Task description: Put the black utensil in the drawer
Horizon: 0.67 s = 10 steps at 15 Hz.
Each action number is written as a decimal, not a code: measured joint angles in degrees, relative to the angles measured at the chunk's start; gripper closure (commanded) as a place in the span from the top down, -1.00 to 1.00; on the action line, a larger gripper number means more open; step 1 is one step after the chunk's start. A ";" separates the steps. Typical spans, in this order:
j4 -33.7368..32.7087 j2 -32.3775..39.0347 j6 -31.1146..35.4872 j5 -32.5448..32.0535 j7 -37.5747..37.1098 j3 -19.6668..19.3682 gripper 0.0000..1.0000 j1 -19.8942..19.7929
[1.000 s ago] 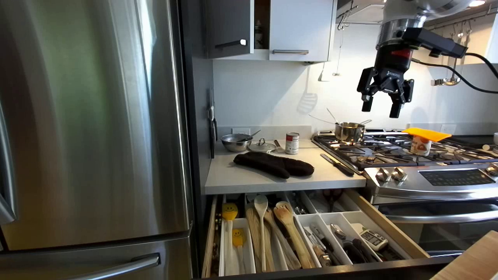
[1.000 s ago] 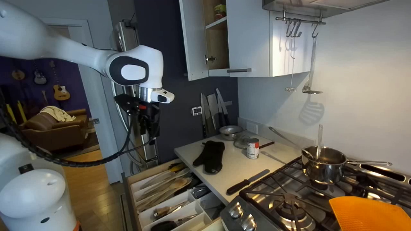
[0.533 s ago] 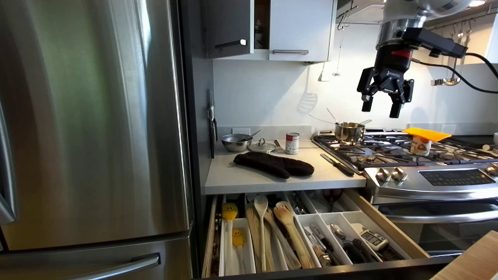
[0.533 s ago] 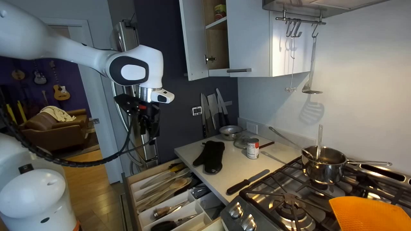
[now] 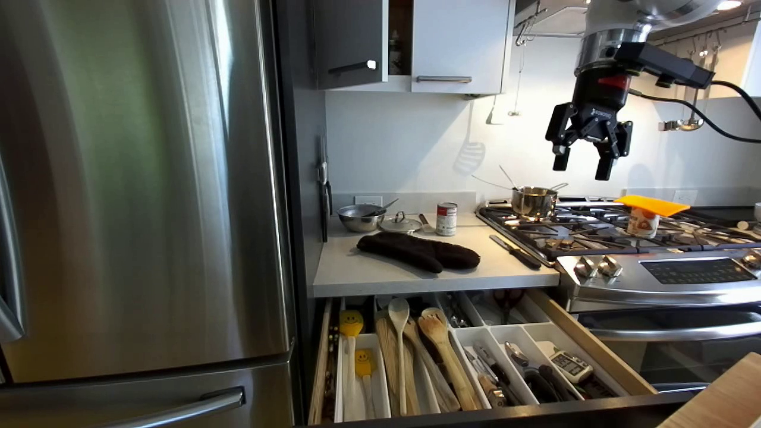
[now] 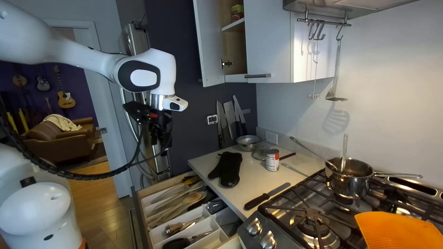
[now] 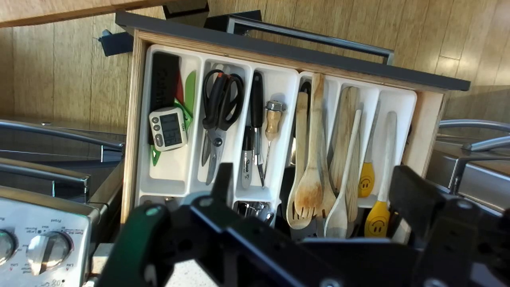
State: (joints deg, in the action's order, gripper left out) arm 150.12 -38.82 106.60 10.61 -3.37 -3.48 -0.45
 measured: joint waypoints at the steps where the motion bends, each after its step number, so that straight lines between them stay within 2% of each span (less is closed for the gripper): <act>1: 0.00 0.00 0.00 0.00 0.00 0.00 1.00 0.00; 5: -0.48 0.70 0.81 0.00 -0.05 0.15 1.00 -0.17; 10: -4.19 9.80 10.61 -0.50 -1.42 0.86 1.00 -1.44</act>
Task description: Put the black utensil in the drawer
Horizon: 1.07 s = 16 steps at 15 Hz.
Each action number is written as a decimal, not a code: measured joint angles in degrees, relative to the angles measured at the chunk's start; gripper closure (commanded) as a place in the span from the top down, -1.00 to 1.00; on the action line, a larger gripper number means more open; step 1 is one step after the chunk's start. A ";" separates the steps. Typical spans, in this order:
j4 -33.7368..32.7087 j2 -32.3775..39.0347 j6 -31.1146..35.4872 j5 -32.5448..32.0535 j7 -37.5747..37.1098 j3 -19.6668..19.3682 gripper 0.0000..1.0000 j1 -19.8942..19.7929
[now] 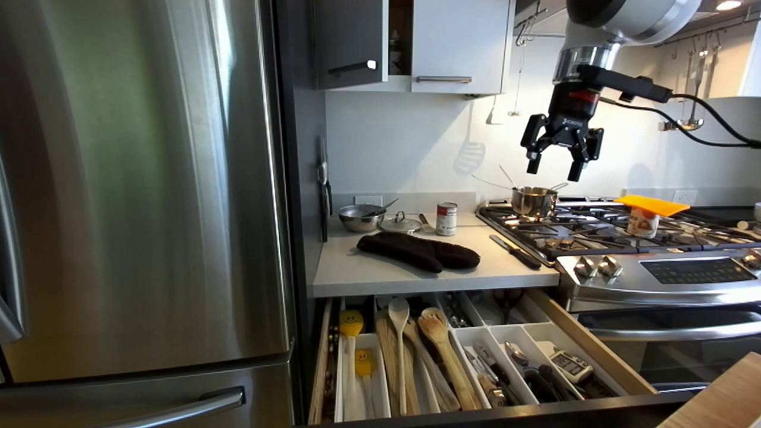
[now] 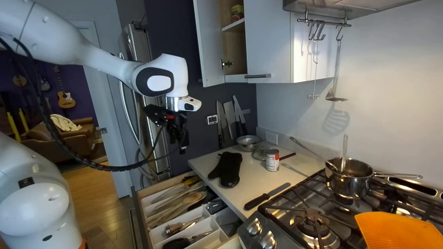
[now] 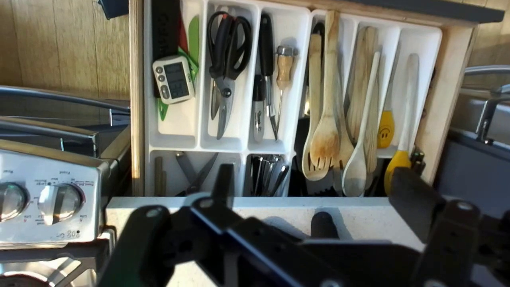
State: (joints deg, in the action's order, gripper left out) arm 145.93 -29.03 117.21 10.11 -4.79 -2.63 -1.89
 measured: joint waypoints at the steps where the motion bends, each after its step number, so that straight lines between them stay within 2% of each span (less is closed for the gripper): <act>1: -1.03 2.65 1.92 -0.25 0.00 0.00 1.00 -0.19; 6: -6.73 16.61 10.89 -3.10 -0.67 -0.69 1.00 -2.63; 16: -19.15 39.70 20.73 -3.11 2.83 -4.88 1.00 -6.00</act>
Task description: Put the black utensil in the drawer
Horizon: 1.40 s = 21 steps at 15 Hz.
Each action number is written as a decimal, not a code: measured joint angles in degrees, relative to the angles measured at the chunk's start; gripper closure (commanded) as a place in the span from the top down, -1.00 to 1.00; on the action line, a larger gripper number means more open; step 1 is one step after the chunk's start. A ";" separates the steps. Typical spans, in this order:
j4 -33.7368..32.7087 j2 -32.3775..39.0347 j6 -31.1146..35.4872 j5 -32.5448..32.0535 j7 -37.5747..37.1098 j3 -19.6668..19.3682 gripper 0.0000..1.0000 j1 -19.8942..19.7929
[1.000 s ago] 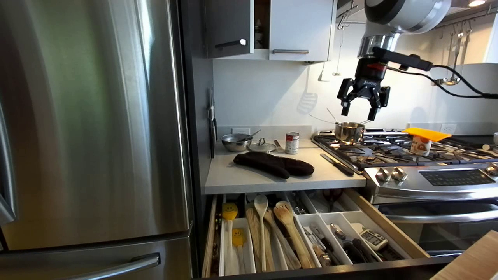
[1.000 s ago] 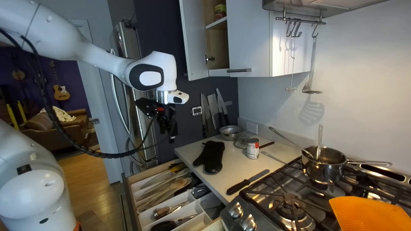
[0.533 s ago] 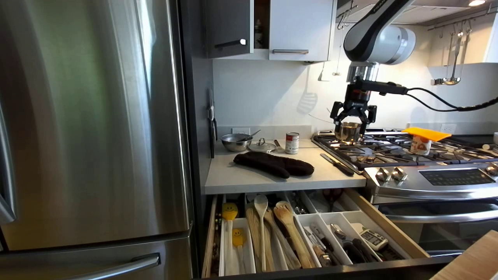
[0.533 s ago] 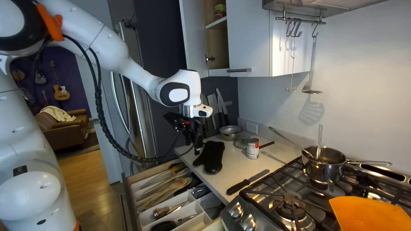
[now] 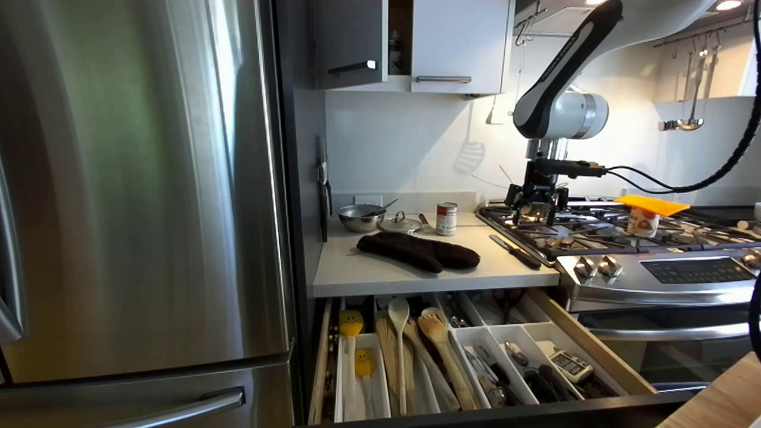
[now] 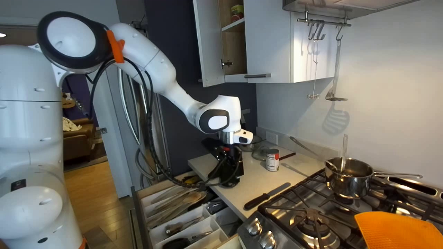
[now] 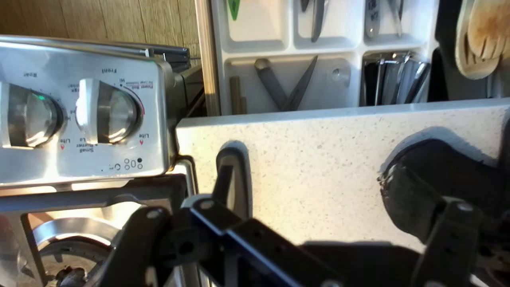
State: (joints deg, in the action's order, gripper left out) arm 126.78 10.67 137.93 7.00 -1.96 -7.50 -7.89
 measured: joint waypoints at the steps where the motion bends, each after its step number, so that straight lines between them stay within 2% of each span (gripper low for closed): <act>1: -1.12 1.84 1.19 0.25 0.61 -0.02 1.00 -0.31; 10: -10.29 15.81 9.09 1.46 2.25 0.05 1.00 -2.10; 21: -11.48 17.13 9.32 0.62 2.21 0.05 1.00 -2.08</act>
State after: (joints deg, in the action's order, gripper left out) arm 115.30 27.80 147.26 7.62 0.25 -7.45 -9.98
